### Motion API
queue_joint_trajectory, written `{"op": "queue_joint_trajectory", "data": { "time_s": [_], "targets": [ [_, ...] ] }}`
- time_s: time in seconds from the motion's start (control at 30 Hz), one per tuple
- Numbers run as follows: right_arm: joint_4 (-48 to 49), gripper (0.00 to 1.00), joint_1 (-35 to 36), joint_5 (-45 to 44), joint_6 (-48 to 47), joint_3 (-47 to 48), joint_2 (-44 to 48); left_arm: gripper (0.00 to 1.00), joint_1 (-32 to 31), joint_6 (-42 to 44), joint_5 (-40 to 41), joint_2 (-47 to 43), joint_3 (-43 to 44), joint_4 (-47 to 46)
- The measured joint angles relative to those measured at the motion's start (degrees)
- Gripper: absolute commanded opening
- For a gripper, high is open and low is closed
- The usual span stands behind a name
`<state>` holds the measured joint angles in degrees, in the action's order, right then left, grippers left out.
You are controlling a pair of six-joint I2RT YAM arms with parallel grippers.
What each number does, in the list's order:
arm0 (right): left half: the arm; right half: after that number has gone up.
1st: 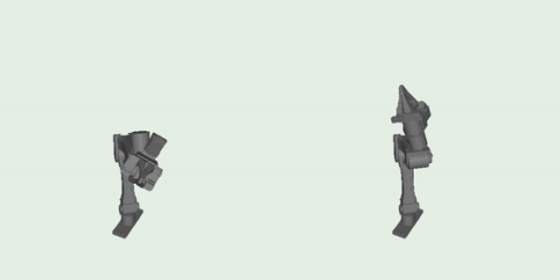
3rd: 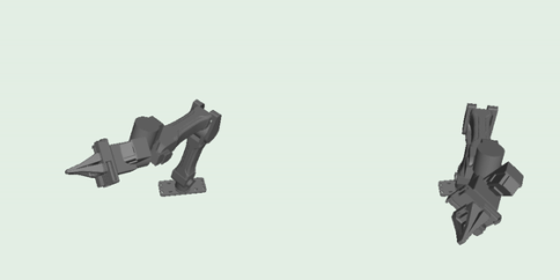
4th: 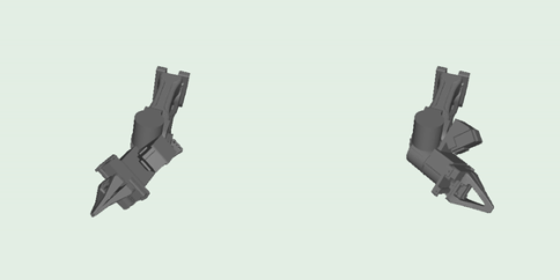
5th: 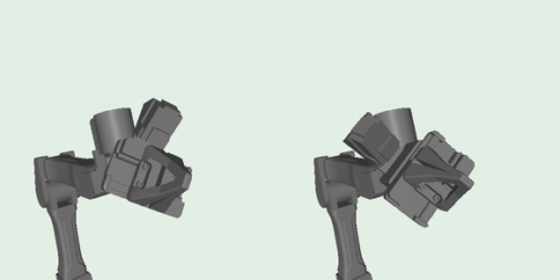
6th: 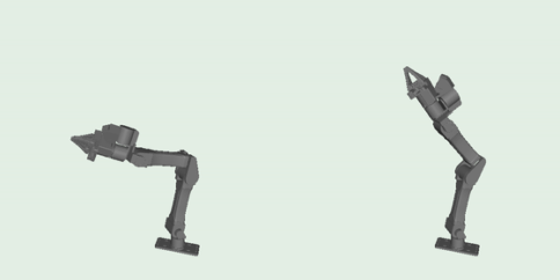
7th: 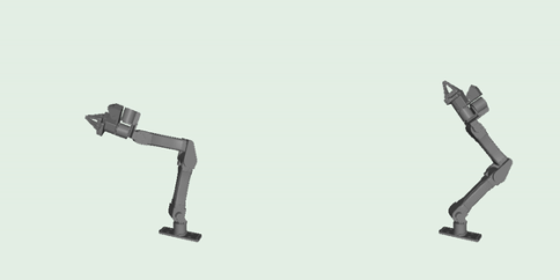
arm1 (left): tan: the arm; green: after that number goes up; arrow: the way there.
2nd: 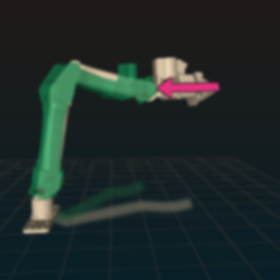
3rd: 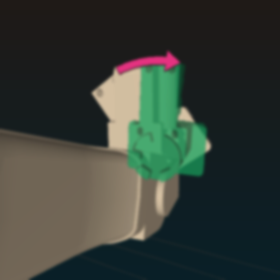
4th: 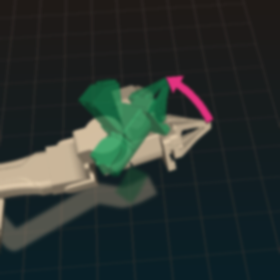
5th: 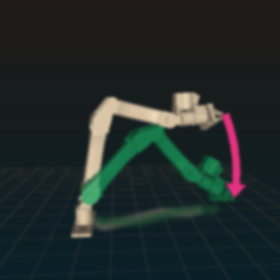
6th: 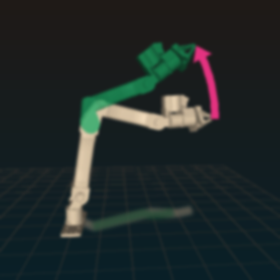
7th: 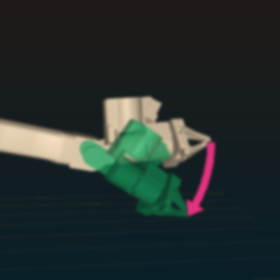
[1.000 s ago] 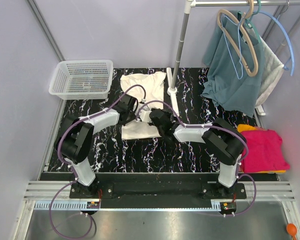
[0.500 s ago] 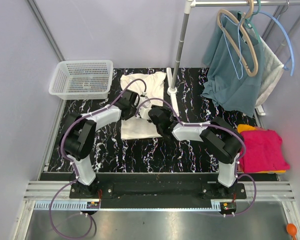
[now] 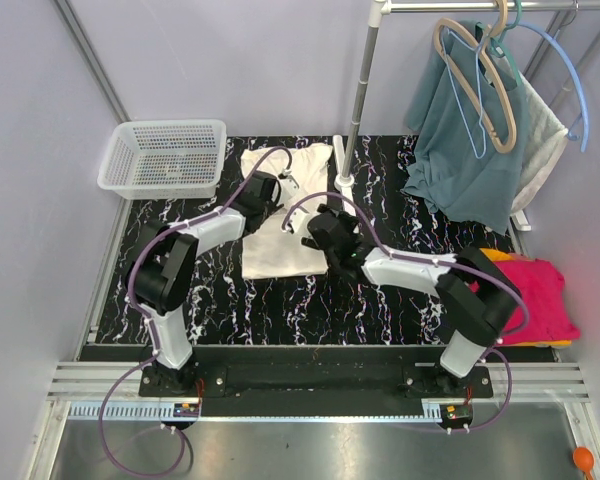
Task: Fold and stack the t-shirts
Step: Fold the tshirt
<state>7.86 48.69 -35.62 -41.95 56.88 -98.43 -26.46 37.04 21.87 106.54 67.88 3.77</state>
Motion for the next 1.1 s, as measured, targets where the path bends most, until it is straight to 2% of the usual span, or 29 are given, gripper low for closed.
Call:
{"op": "queue_joint_trajectory", "data": {
  "time_s": [0.2,0.27,0.3,0.33,0.53,0.73,0.93,1.1],
  "targets": [
    [-6.1,0.81,0.0,4.1,4.7,-1.7,7.6,0.75,0.3,0.0,-1.1,-5.3,-1.2,2.4],
    [-7.6,0.88,0.0,5.8,6.0,-2.8,9.0,0.86,0.3,0.2,-2.9,-9.0,-3.4,4.1],
    [-8.3,0.97,0.0,6.8,6.5,-3.7,9.6,0.89,0.3,0.2,-4.7,-11.8,-5.2,5.5],
    [-8.7,0.99,0.0,7.4,7.0,-4.3,9.9,0.91,0.4,0.5,-5.8,-13.6,-6.2,6.8],
    [-11.6,0.99,0.0,10.8,8.2,-9.0,12.3,0.91,0.6,3.9,-18.6,-22.0,-11.5,18.7],
    [-12.9,1.0,0.0,11.2,8.9,-10.2,16.5,0.95,0.6,7.7,-27.7,-22.9,-14.6,30.4],
    [-13.8,1.0,0.0,11.1,9.9,-10.2,17.7,0.94,0.6,8.6,-30.8,-22.9,-16.9,34.0],
    [-14.8,0.99,0.0,11.2,10.8,-10.2,17.7,0.94,0.6,8.6,-31.7,-20.3,-16.8,33.3]
  ]
}}
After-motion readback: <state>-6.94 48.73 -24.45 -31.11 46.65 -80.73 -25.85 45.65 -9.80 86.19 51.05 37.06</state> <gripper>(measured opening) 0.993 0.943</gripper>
